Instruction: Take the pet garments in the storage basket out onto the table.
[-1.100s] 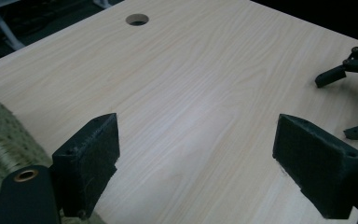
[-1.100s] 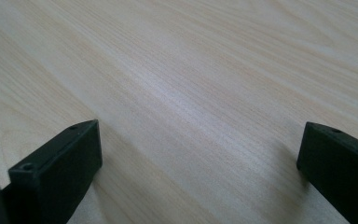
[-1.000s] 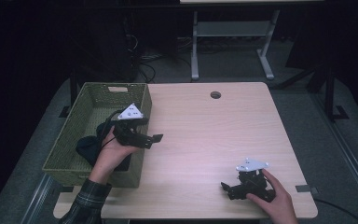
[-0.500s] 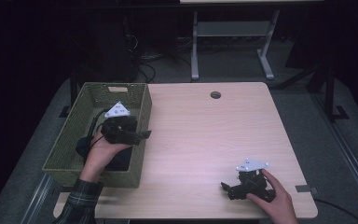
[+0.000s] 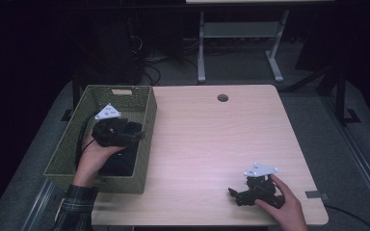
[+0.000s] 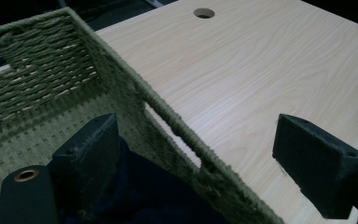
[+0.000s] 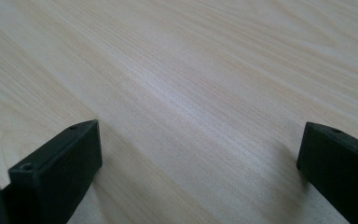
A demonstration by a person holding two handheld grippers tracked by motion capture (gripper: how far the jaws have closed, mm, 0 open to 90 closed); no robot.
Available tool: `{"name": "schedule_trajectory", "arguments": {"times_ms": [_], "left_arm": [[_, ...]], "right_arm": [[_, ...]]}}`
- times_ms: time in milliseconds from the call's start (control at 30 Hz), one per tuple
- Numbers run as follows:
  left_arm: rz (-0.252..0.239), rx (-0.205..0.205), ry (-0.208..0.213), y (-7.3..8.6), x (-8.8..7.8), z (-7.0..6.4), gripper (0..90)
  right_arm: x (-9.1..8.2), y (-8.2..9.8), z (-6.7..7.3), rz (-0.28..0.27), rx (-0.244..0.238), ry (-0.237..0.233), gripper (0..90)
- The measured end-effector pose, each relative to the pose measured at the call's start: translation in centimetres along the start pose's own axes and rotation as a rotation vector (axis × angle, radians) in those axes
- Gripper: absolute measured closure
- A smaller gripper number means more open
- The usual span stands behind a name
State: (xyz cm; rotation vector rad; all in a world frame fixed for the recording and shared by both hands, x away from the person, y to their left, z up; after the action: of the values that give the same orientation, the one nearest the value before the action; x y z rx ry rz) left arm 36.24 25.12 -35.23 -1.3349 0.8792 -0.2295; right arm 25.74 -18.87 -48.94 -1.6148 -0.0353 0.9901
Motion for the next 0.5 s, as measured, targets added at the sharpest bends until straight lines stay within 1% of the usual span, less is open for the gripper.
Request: {"name": "schedule_trajectory", "arguments": {"times_ms": [100,133,167,200,233,267,333,400,500], "left_arm": [[-0.003,-0.01,-0.016,0.2,-0.3,0.4,14.3],[0.004,-0.004,-0.022,0.3,-0.4,0.7,14.3],[-0.002,-0.011,-0.028,0.3,-0.5,0.8,14.3],[0.008,-0.004,-0.032,0.4,-0.7,1.1,14.4],[0.005,-0.013,-0.048,0.6,-0.9,1.4,14.5],[0.005,-0.013,-0.048,0.6,-0.9,1.4,14.5],[0.009,-0.021,-0.063,0.8,-1.3,1.9,14.5],[0.008,-0.023,-0.07,0.9,-1.3,2.1,14.5],[0.021,-0.025,-0.095,1.3,-1.6,2.7,14.5]], "right_arm": [[0.0,0.0,0.0,0.0,0.0,0.0,0.0],[0.0,0.0,0.0,0.0,0.0,0.0,0.0],[0.0,0.0,0.0,0.0,0.0,0.0,0.0],[0.0,0.0,0.0,0.0,0.0,0.0,0.0],[0.0,0.0,0.0,0.0,0.0,0.0,0.0],[0.0,0.0,0.0,0.0,0.0,0.0,0.0],[0.0,0.0,0.0,0.0,0.0,0.0,0.0],[0.0,0.0,0.0,0.0,0.0,0.0,0.0],[0.0,0.0,0.0,0.0,0.0,0.0,0.0]]}}
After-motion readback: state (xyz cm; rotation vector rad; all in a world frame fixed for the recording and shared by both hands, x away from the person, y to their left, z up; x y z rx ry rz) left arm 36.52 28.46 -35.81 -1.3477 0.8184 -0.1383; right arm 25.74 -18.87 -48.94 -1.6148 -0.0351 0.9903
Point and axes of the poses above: each handheld gripper's, and its own axes: x roughly forward along the jaws, y roughly out of its underside, z roughly to its left, the point moved 1 cm from there along x, roughly forward along the jaws, and after that the axes turned 11 degrees about -z, right-handed, at the moved point
